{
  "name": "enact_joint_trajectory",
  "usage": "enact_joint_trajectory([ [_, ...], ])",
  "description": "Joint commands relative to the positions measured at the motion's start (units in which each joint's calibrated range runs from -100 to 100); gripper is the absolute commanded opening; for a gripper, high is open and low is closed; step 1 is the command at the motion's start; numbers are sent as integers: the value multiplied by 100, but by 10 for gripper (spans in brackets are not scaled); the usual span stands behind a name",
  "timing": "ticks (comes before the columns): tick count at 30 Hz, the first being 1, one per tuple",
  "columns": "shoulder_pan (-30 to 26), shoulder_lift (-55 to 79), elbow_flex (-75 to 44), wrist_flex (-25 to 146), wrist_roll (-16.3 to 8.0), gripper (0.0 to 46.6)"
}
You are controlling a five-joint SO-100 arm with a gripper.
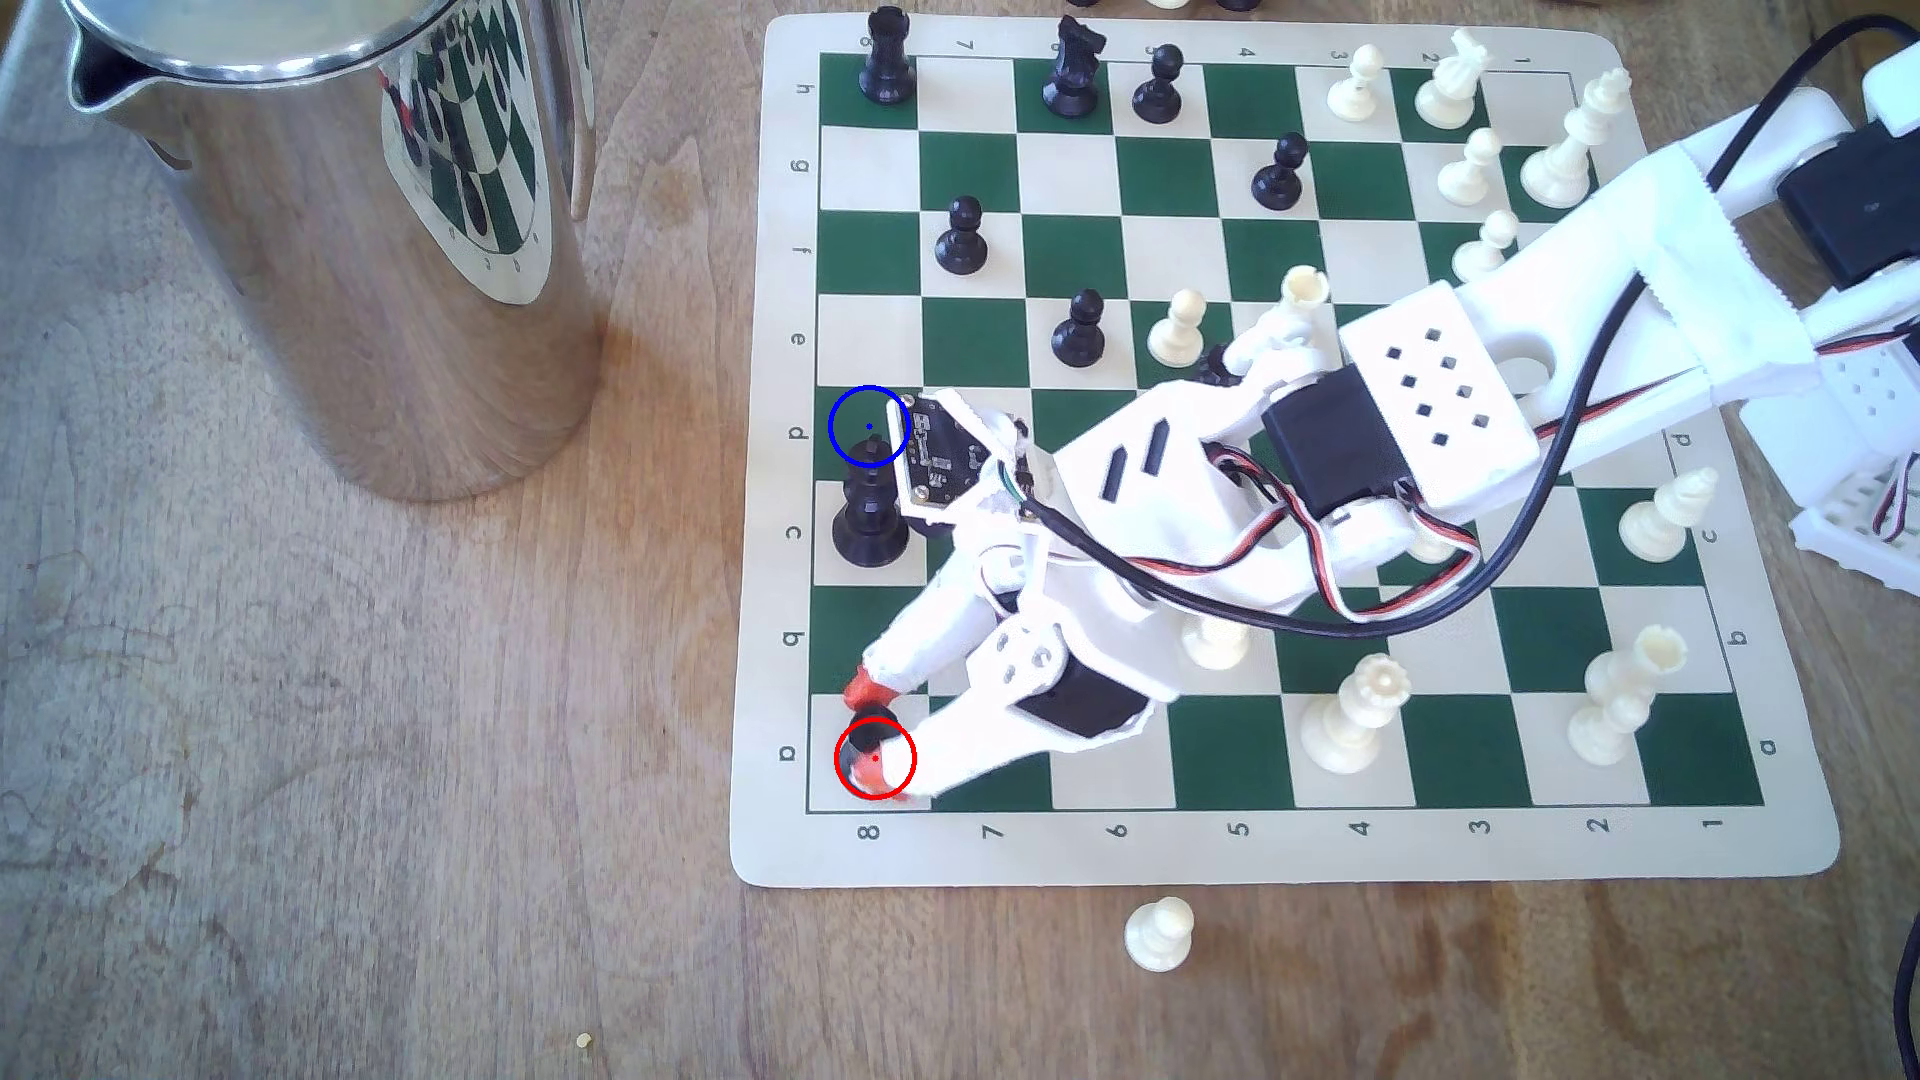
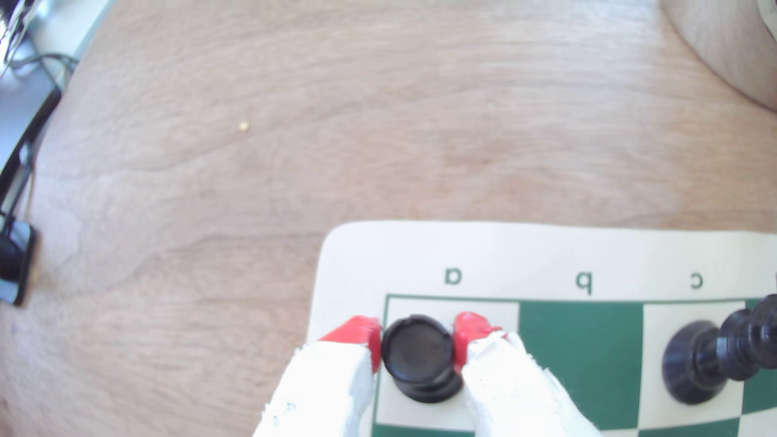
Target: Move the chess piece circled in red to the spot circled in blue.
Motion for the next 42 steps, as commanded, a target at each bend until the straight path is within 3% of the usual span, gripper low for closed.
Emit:
enact_joint_trajectory([
  [1, -51, -242, -479, -128, -29, 79],
  [3, -51, -242, -461, -128, -29, 77],
  [8, -58, -242, -452, -128, -29, 2],
  [17, -35, -421, -542, -128, -63, 2],
  [29, 98, -1940, -787, 642, -44, 2],
  [42, 1170, -2246, -2002, 1911, -5, 2],
])
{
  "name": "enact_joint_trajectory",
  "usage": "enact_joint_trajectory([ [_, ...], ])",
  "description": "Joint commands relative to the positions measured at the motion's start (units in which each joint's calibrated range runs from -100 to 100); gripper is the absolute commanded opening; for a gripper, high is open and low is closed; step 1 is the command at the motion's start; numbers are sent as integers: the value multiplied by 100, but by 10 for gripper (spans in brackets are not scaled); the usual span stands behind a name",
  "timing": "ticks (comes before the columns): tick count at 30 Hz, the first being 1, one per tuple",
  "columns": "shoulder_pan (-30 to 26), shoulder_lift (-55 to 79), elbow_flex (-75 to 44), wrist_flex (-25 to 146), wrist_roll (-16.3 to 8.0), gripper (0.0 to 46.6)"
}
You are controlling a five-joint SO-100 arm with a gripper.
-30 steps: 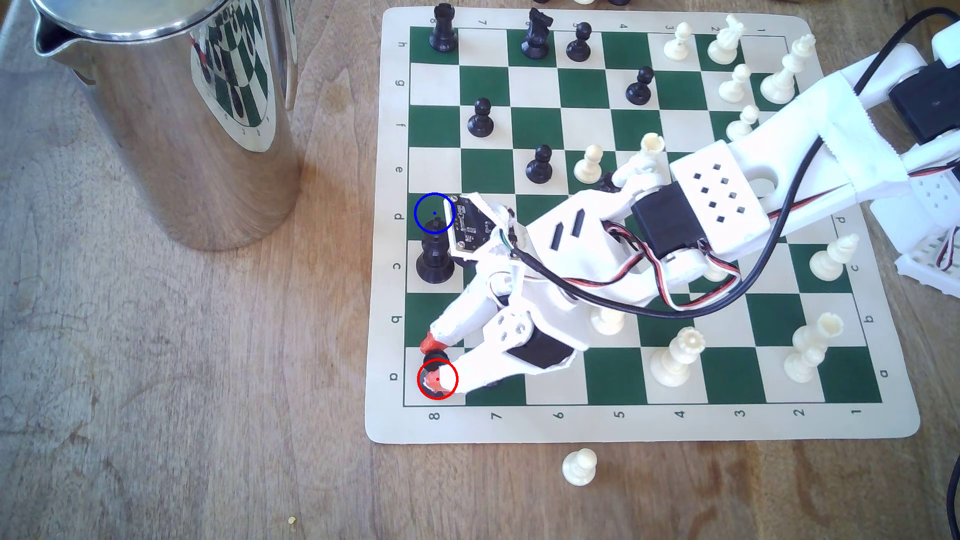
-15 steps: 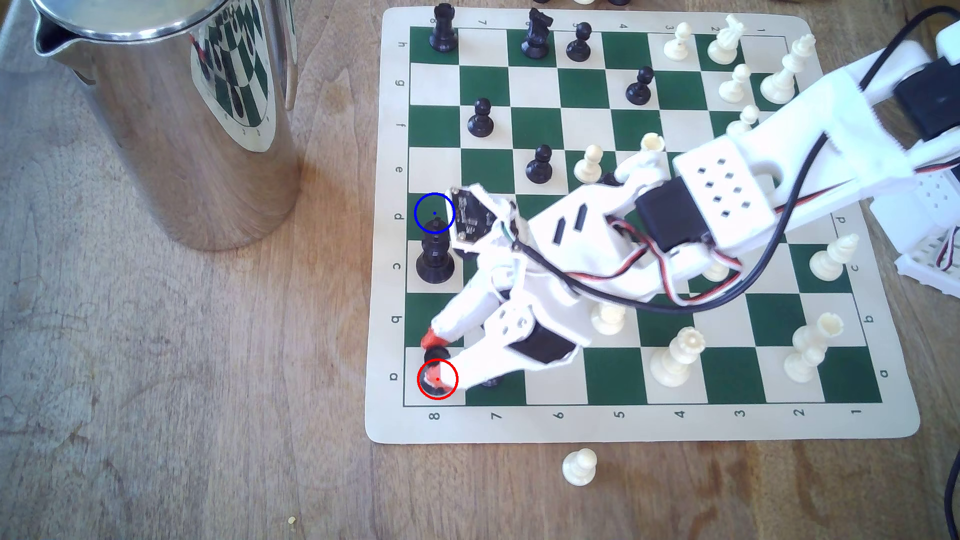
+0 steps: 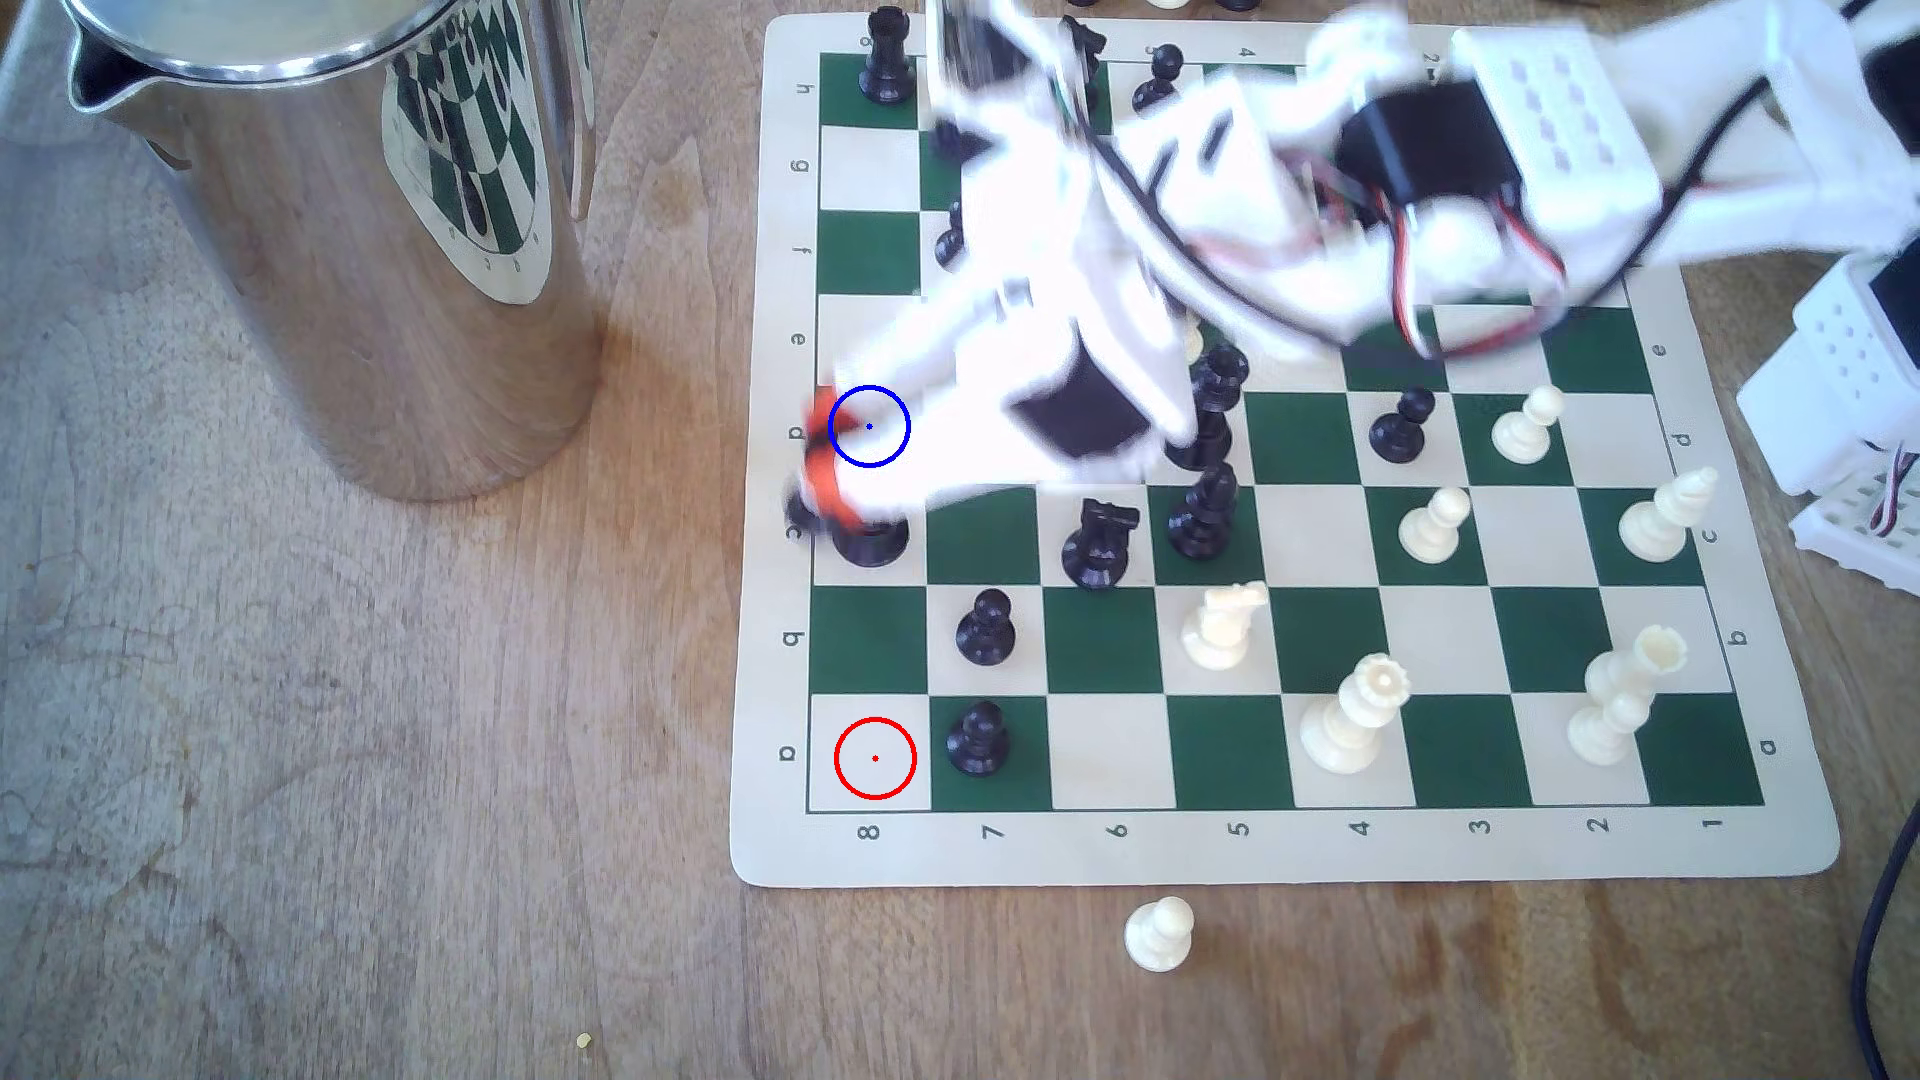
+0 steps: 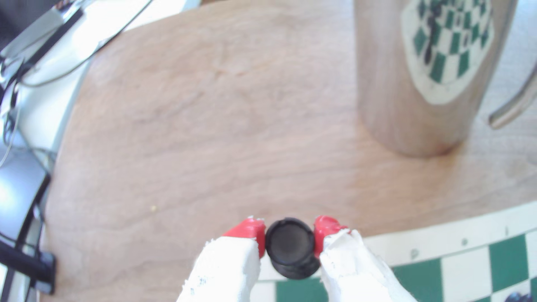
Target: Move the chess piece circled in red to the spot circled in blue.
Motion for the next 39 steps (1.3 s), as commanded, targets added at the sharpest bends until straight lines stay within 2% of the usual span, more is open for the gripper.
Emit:
enact_joint_trajectory([
  [1, 436, -989, -746, 232, 15, 2],
  [17, 975, -463, -410, 461, 73, 2],
  [39, 858, 649, -383, 240, 83, 2],
])
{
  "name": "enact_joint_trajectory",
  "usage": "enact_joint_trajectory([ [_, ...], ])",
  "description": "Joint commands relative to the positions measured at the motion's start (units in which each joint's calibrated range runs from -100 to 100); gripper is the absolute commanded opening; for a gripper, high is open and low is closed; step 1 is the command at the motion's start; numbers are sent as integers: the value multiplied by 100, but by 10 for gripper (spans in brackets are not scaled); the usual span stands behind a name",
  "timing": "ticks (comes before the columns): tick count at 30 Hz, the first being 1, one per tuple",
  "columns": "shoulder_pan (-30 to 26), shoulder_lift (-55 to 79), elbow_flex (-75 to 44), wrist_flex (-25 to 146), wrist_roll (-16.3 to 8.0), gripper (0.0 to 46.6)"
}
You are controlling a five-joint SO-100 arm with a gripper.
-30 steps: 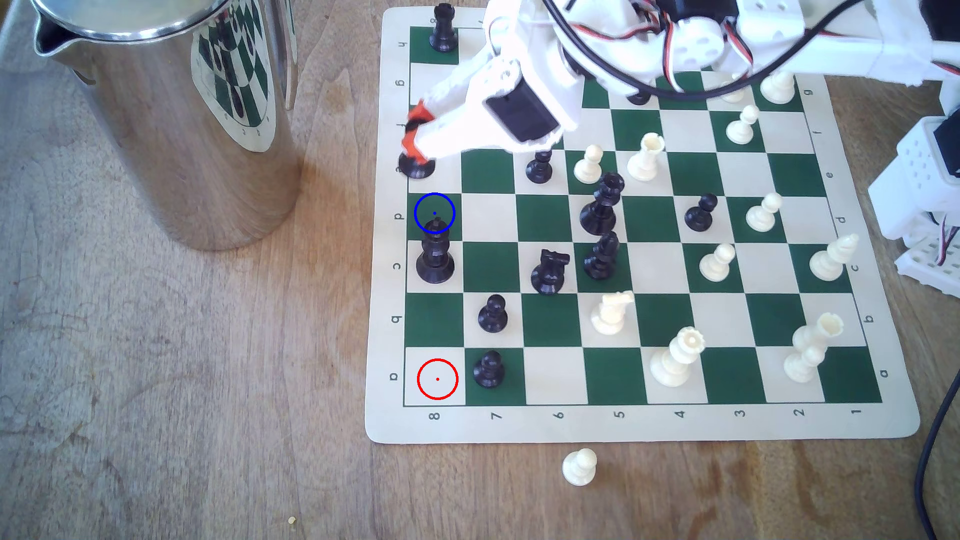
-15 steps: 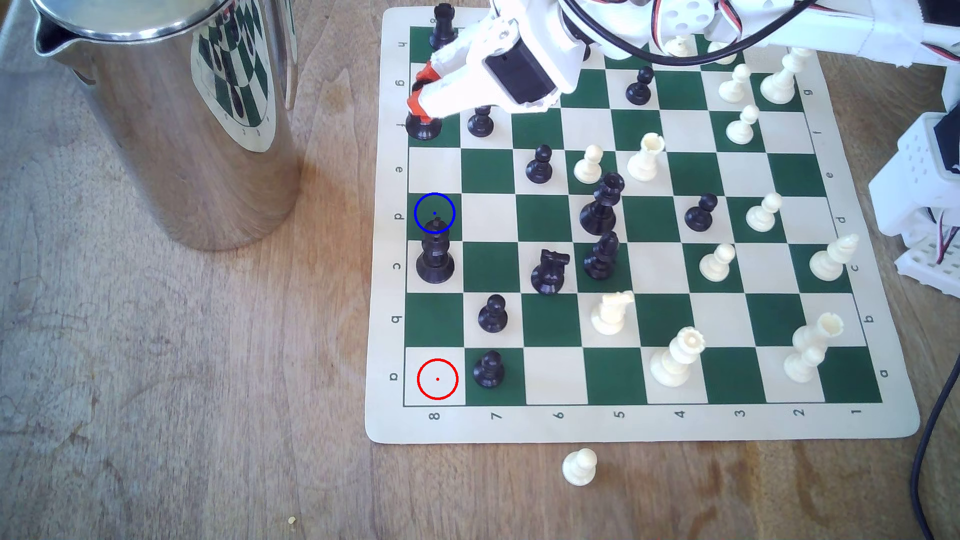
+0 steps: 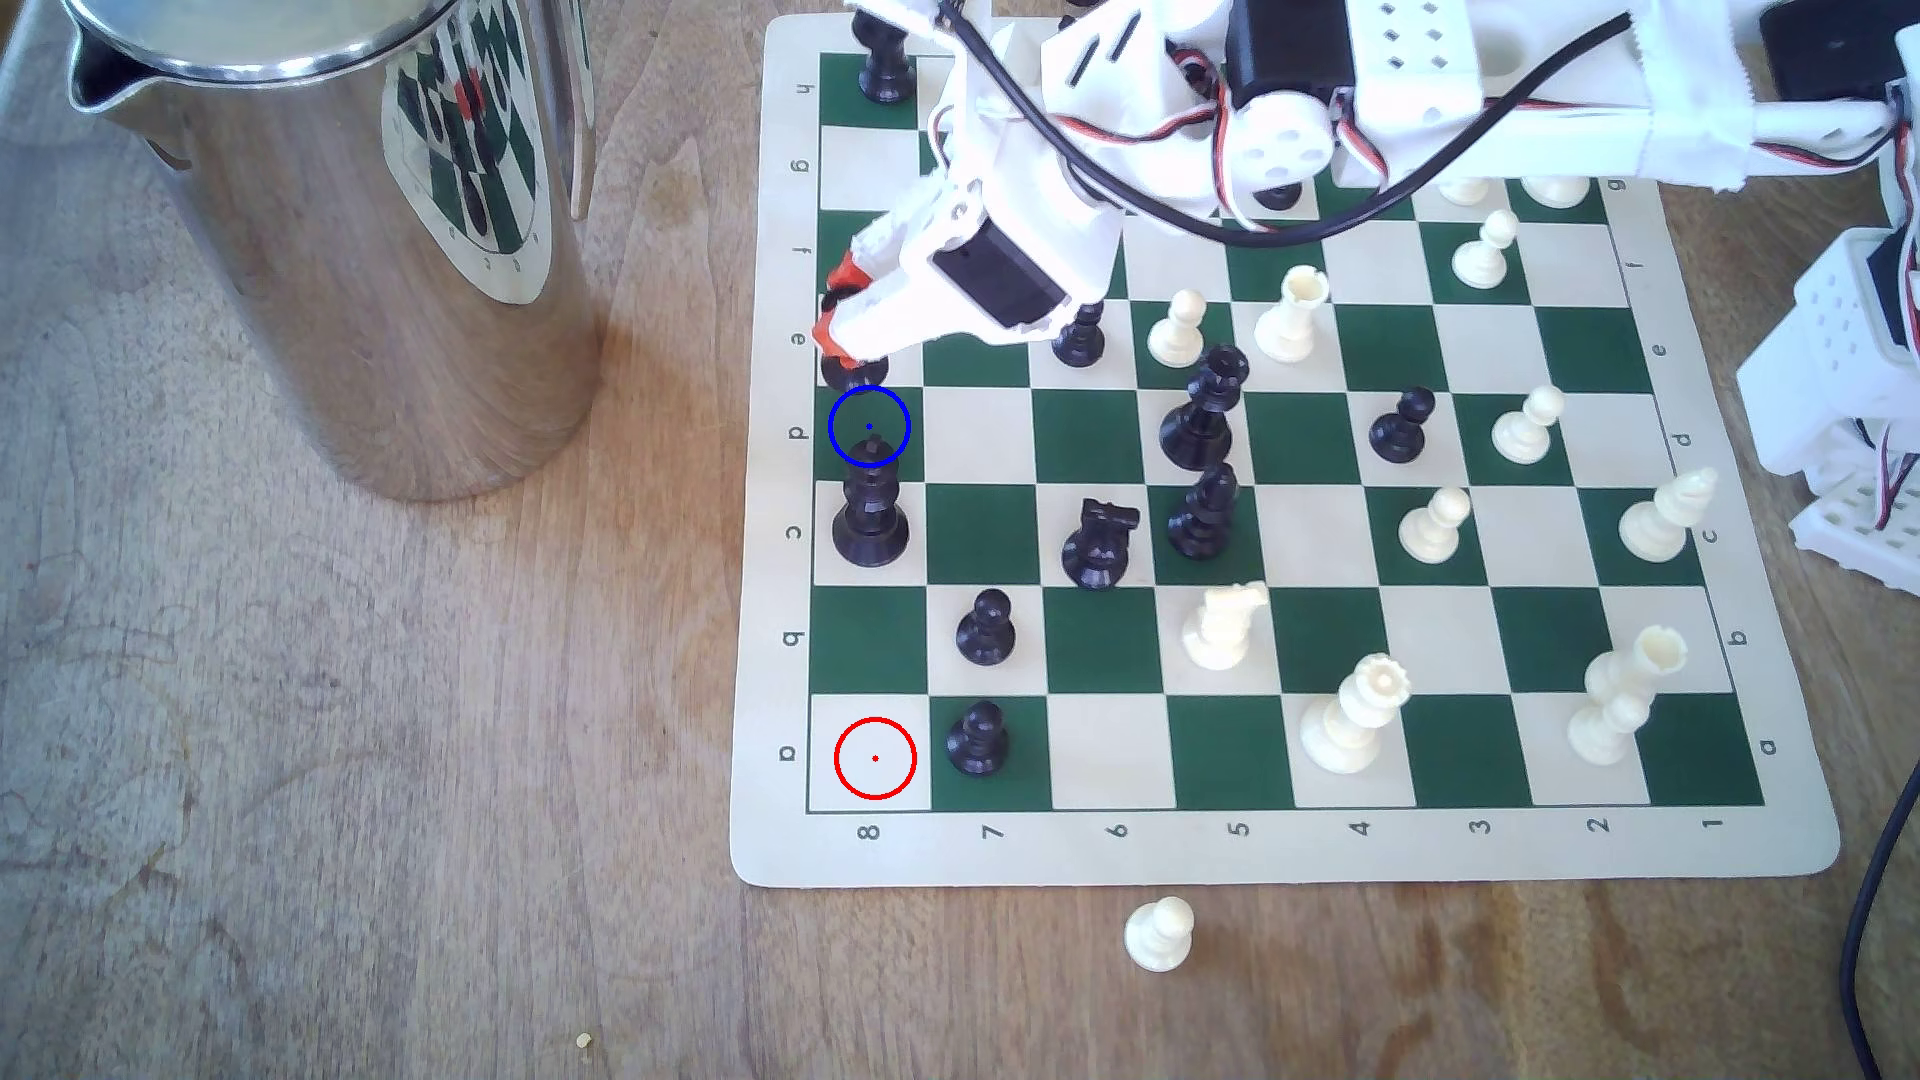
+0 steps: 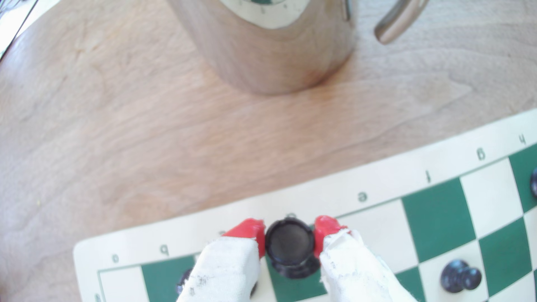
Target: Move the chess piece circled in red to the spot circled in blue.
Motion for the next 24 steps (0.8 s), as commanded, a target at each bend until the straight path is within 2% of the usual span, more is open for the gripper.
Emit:
enact_joint_trajectory([
  [1, 47, -180, -229, -135, 29, 2],
  [24, 110, 414, -193, -364, 59, 2],
])
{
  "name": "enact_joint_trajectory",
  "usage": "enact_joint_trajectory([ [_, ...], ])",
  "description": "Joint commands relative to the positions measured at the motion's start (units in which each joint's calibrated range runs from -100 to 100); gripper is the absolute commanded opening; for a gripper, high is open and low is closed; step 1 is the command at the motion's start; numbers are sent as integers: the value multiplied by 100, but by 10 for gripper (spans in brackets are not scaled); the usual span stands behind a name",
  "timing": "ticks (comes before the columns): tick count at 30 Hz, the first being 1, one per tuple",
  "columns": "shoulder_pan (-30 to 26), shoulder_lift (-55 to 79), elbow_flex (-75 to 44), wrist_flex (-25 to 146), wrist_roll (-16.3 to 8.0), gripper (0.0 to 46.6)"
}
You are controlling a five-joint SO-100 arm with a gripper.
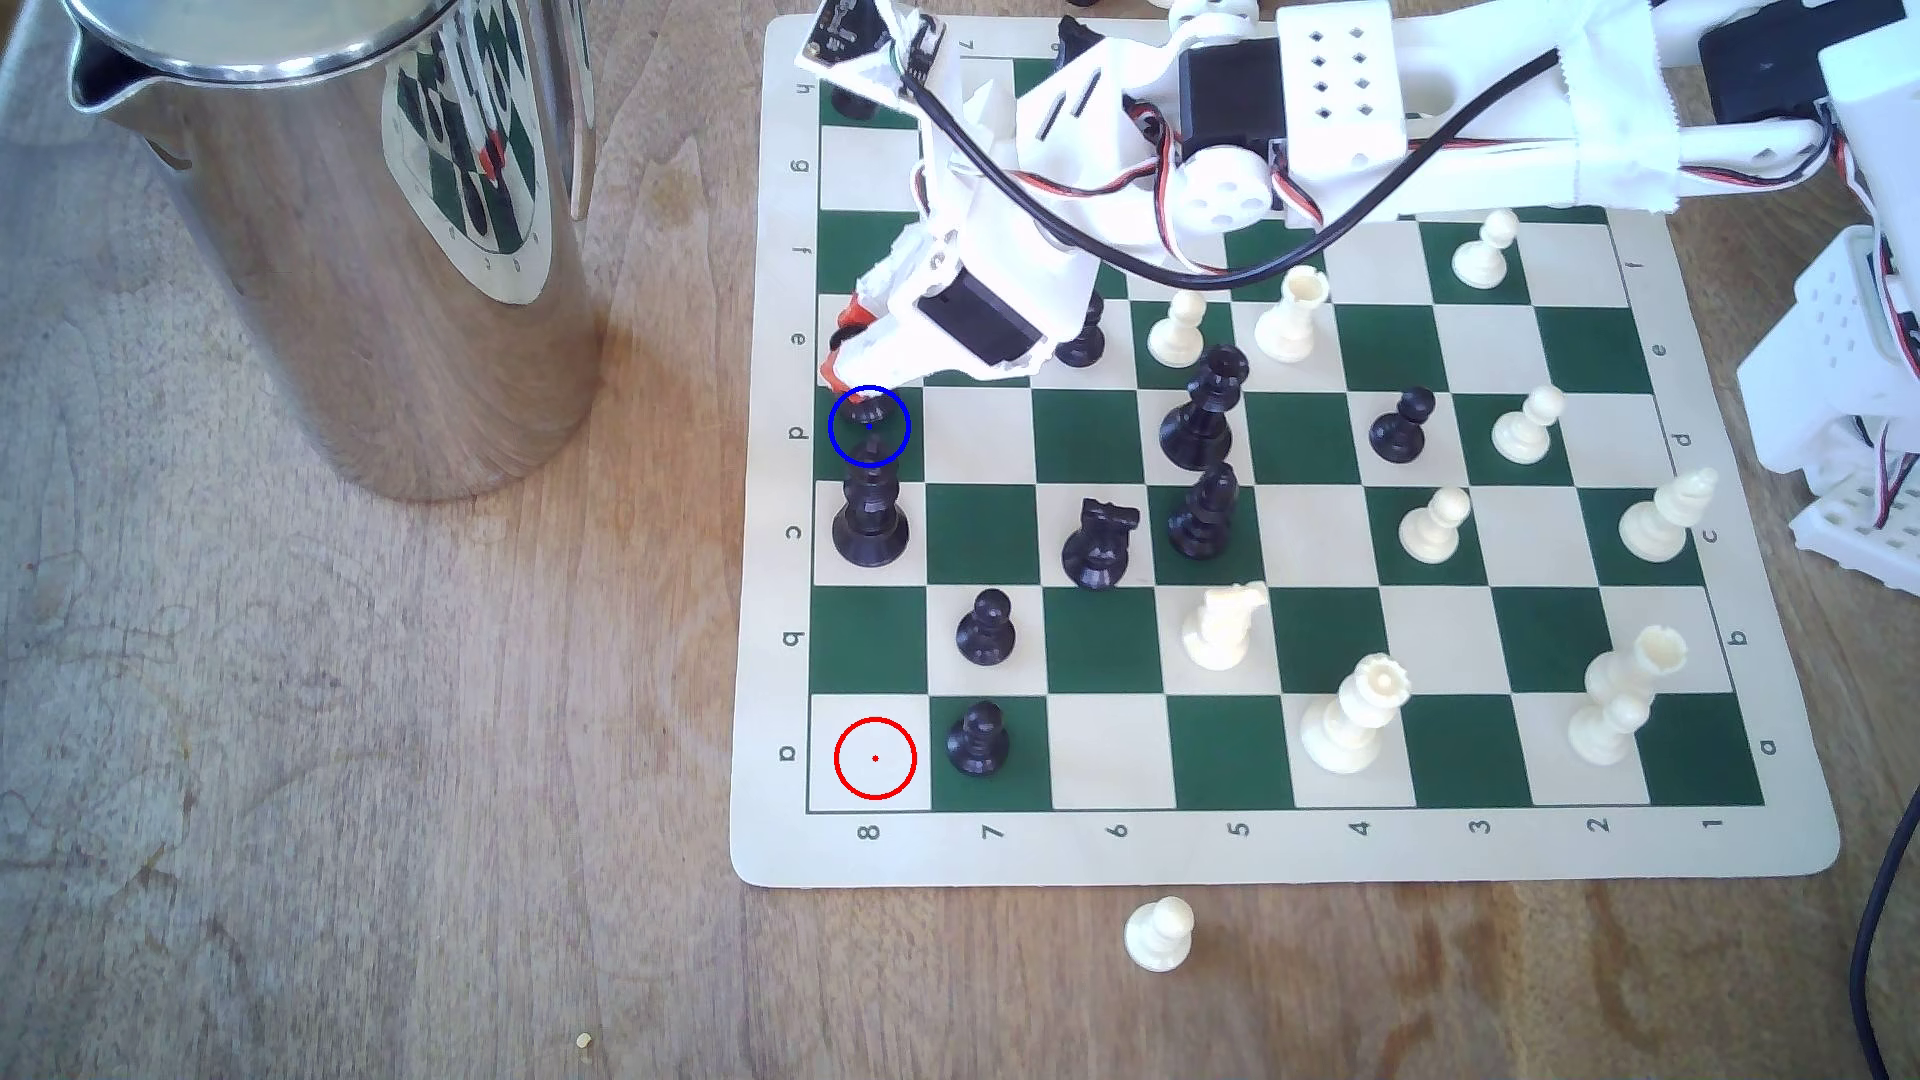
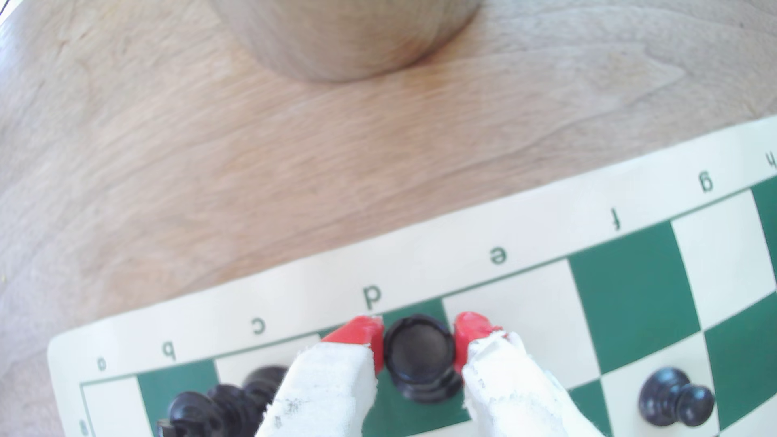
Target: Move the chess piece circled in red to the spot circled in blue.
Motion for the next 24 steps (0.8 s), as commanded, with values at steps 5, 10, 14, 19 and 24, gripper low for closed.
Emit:
enact_joint_trajectory([
  [5, -63, -231, -184, -109, 15, 2],
  [10, -79, -222, -175, -109, 10, 2],
  [14, -118, -231, -157, -92, 0, 2],
  [19, -142, -222, -139, -84, 10, 18],
  [24, -149, -197, -130, -60, 15, 71],
])
